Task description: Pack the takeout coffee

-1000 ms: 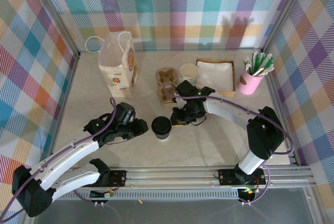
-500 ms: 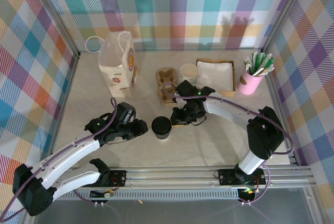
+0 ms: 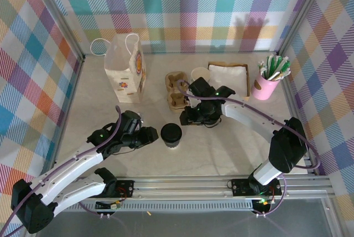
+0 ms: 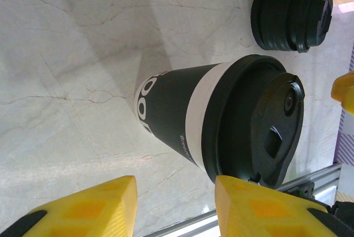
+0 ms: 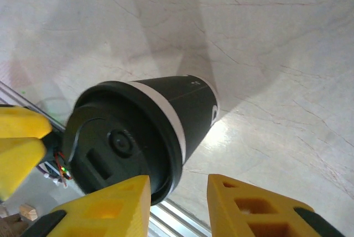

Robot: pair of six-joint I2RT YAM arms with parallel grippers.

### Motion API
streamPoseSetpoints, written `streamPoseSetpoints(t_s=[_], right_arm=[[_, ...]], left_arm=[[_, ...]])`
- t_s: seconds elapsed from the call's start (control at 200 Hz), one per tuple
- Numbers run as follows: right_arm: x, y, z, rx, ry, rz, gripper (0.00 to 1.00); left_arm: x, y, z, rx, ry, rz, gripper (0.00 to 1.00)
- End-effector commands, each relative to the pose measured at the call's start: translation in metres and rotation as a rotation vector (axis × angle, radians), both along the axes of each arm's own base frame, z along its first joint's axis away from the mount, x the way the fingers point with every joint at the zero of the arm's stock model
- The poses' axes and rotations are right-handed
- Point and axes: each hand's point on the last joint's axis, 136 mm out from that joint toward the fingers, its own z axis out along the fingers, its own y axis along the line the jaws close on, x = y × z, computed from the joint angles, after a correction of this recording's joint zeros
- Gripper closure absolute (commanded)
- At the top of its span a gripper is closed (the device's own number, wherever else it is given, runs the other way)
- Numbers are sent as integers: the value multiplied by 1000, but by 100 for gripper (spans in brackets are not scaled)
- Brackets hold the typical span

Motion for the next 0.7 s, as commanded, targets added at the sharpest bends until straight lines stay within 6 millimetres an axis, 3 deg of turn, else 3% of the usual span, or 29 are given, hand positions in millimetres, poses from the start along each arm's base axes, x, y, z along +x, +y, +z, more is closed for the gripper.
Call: streamPoseSetpoints(t_s=[0.0,0.08,0.235,0.695], right_arm=[[-1,12,22,86,-5,13,67],[-4,22,29,140,20,30,62],[-8,33,30,134,28,61,60],[-10,45,17,88,52,81,52]], left_arm=[[3,-8,6,-63,-15,-5,58],[3,-10,6,-75,-17,-9,58],[3,-12,5,-94,-16,-7,60],[1,-14,-2,-104,2,-14,62]])
